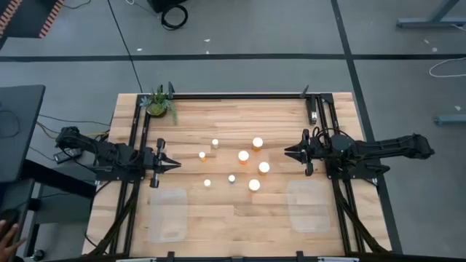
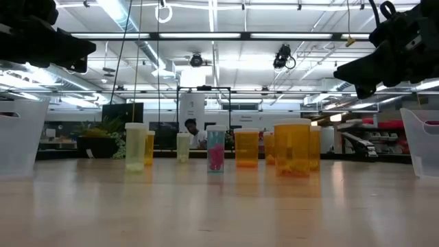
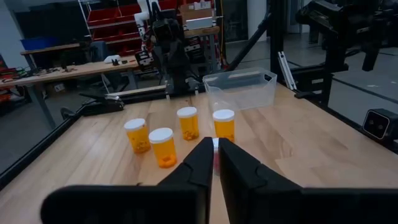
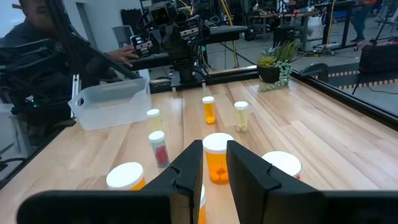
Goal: Pick and place medicine bottles into bin by pill shape (circle, oval)
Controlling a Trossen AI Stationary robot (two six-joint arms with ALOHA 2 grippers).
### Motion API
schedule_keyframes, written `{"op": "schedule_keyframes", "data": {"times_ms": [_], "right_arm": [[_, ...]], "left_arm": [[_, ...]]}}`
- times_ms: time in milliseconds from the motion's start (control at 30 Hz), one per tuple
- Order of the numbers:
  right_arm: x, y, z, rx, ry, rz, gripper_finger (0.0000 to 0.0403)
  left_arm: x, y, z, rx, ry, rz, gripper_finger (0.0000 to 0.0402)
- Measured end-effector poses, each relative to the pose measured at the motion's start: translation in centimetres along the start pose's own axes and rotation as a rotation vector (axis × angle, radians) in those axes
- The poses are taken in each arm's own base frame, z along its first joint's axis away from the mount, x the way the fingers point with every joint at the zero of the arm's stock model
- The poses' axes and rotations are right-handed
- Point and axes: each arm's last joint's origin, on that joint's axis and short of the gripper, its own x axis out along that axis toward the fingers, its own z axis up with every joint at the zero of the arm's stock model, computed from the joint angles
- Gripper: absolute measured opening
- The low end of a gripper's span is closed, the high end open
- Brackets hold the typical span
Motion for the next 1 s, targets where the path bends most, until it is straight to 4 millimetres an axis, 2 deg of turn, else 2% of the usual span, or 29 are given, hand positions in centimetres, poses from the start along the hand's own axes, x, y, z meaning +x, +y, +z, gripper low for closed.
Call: {"op": "schedule_keyframes", "data": {"times_ms": [1000], "right_arm": [[0.0,0.0,0.0,0.0,0.0,0.001,0.0079]], "left_arm": [[0.0,0.0,0.01,0.0,0.0,0.0,0.0034]]}}
